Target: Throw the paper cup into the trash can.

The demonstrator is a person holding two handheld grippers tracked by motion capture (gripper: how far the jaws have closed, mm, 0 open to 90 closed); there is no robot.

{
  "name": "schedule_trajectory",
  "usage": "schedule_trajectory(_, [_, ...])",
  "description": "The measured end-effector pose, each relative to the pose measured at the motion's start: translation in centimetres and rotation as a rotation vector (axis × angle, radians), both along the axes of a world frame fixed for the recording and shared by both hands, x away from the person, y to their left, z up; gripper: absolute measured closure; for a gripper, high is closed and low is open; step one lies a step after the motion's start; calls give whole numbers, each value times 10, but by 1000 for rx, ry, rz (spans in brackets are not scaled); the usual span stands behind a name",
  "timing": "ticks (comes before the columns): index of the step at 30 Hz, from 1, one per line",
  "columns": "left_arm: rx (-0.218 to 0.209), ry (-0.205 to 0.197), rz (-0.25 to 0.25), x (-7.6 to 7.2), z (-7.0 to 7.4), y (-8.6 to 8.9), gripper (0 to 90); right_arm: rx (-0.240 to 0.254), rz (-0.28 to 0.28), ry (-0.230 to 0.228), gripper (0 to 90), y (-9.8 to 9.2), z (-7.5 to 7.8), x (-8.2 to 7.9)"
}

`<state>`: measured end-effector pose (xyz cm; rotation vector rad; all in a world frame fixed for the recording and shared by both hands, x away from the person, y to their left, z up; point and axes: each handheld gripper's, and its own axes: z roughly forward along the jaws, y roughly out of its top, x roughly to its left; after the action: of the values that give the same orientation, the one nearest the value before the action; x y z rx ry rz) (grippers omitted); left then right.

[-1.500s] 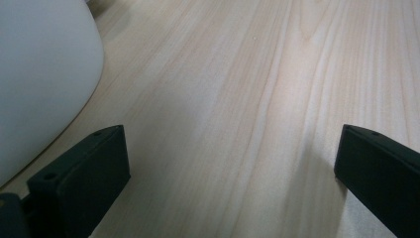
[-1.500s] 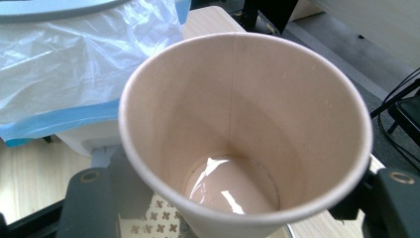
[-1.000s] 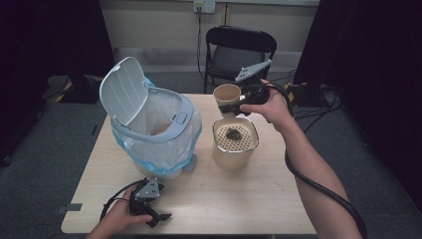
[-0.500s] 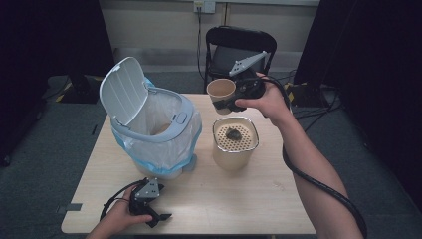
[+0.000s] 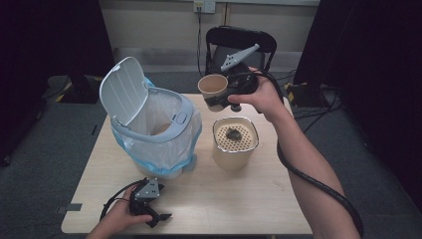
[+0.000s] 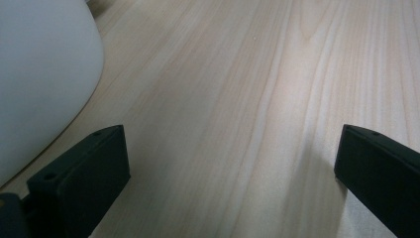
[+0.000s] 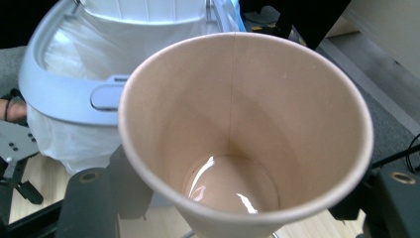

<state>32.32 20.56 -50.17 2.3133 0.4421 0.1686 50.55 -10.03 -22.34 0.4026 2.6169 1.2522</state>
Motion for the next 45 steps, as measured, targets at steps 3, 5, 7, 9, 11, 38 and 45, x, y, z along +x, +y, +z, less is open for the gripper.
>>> schedule_trajectory(3, [2,12,2,0,0,0,0,-1,5,-5,292,2,3,-1])
schedule_trajectory(5, [5,11,2,0,0,0,0,1,10,-3,292,5,6,-2])
schedule_trajectory(7, [6,11,2,0,0,0,0,6,20,-6,291,10,9,-3])
schedule_trajectory(9, [1,11,2,0,0,0,0,6,23,-7,291,11,9,-4])
schedule_trajectory(11, [5,11,2,0,0,0,0,11,32,-5,291,16,11,-5])
schedule_trajectory(38, [4,11,2,0,0,0,0,29,141,-11,287,66,16,-16])
schedule_trajectory(45, [3,11,3,-1,0,0,0,26,160,-12,287,76,15,-18])
